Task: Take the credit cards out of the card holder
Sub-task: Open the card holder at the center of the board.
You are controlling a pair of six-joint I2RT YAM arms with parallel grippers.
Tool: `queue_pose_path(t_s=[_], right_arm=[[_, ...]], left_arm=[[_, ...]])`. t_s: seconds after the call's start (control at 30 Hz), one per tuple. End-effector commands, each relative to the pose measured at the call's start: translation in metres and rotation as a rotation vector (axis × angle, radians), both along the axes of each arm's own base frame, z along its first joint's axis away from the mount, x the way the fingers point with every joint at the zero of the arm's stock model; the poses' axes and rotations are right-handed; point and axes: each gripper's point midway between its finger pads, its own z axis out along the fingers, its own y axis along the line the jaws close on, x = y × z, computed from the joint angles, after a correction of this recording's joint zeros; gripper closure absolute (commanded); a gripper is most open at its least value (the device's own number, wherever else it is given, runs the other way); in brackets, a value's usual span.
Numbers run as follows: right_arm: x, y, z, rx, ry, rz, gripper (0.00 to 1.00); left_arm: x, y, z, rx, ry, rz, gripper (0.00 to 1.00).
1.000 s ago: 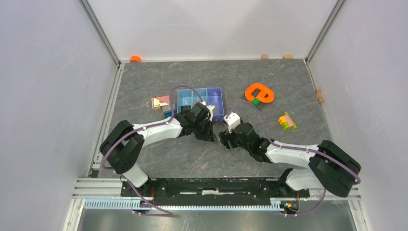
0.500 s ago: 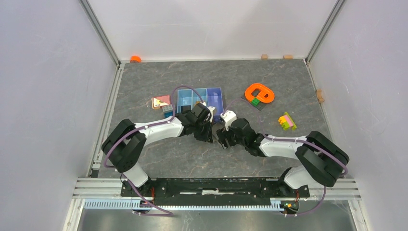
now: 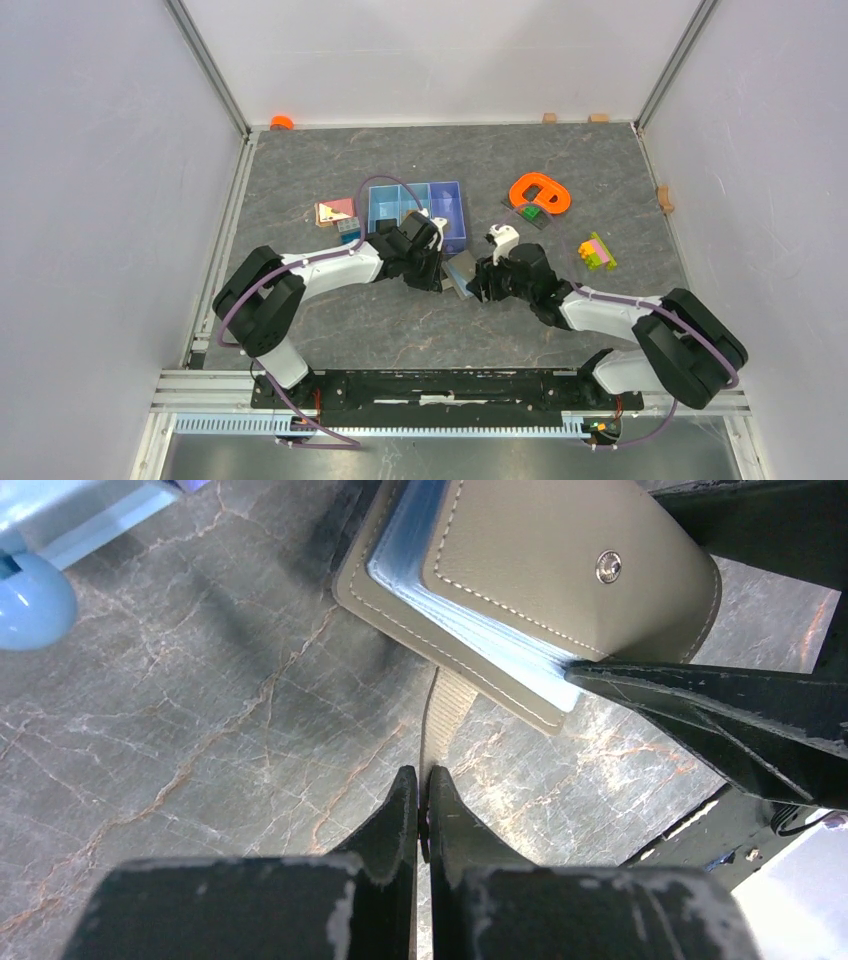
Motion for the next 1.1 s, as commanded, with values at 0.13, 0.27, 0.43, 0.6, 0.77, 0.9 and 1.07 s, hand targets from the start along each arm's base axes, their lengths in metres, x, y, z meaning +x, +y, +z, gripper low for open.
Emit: queue_pose_path(t_s=[0.13, 0.27, 0.43, 0.6, 0.77, 0.9, 1.07], right_arm=[[0.021, -0.025, 0.015, 0.090, -0.032, -0.165, 0.43], [0.025, -0.044, 0.011, 0.081, -0.034, -0.258, 0.22], [0.027, -0.049, 0.021, 0.091, -0.072, -0.274, 0.14], [0.027, -0.050, 0.024, 0.094, -0.083, -0.272, 0.22], [0.032, -0.065, 0.029, 0.047, -0.114, -0.342, 0.19], [0.036, -0.082, 0.036, 0.014, -0.148, -0.418, 0.17], [0.028, -0.061, 0.057, 0.100, -0.223, -0.273, 0.21]], left_arm=[[0.003, 0.000, 0.008, 0.015, -0.025, -0.040, 0.98], [0.002, -0.004, 0.017, -0.020, -0.034, -0.046, 0.98], [0.002, -0.006, 0.034, -0.079, -0.083, -0.041, 0.98], [0.003, -0.003, 0.029, -0.051, -0.077, -0.033, 0.98], [0.007, 0.003, 0.027, -0.017, -0.091, -0.012, 0.98], [0.014, 0.010, 0.039, -0.014, -0.153, 0.017, 0.98], [0.020, 0.019, 0.062, -0.046, -0.253, 0.060, 0.98]])
